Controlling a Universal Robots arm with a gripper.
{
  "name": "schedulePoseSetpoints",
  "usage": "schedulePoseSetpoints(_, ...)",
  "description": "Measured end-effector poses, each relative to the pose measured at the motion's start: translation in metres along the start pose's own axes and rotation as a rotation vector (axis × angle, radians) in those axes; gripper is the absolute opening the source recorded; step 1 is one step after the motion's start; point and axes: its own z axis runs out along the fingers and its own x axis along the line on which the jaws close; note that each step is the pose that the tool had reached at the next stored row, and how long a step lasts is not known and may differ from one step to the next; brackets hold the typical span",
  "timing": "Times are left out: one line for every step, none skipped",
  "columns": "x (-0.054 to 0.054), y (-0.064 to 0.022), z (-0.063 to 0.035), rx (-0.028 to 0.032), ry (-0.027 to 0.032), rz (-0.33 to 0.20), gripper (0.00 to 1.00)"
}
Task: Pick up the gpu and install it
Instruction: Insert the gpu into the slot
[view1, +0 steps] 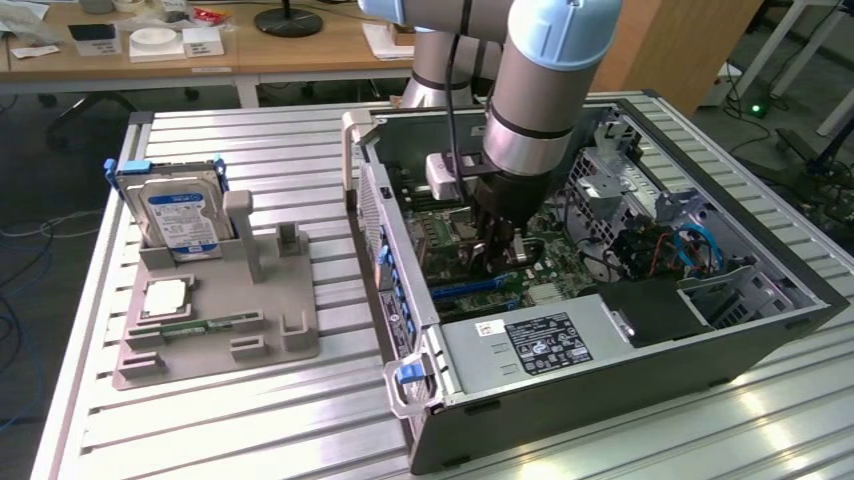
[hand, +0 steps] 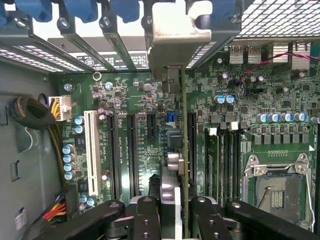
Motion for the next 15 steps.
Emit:
schedulePoseSetpoints(0.0001,0.0007,0.0003,0.0000,0.0002,0.000,0.28)
schedulePoseSetpoints(0.0001,0.0010,0.0003,0.0000,0.0002,0.000,0.28)
schedulePoseSetpoints(0.0001,0.0009,0.0003,-0.0001,0.0002,0.000,0.28)
schedulePoseSetpoints(0.0000,0.0009,0.0004,0.0000,0.0001,0.000,0.28)
schedulePoseSetpoints(0.0000,0.0009,0.0004,-0.0001,0.0000,0.000,0.28)
schedulePoseSetpoints(0.0001,0.0009,0.0005,0.0000,-0.0001,0.000,0.28)
schedulePoseSetpoints(0.0001,0.0009,0.0006,0.0000,0.0000,0.000,0.28)
schedulePoseSetpoints(0.0001,0.0010,0.0009,0.0001,-0.0003,0.000,0.28)
schedulePoseSetpoints(0.0003,0.0010,0.0012,0.0001,-0.0003,0.000,0.28)
schedulePoseSetpoints(0.0005,0.0010,0.0014,0.0001,0.0005,0.000,0.28)
schedulePoseSetpoints(0.0006,0.0010,0.0016,0.0001,0.0029,0.000,0.28)
schedulePoseSetpoints(0.0006,0.0009,0.0019,0.0002,0.0064,0.000,0.28)
schedulePoseSetpoints(0.0006,0.0009,0.0022,0.0004,0.0085,0.000,0.28)
schedulePoseSetpoints(0.0006,0.0009,0.0023,0.0004,0.0097,-0.001,0.28)
schedulePoseSetpoints(0.0007,0.0010,0.0023,0.0003,0.0099,0.000,0.28)
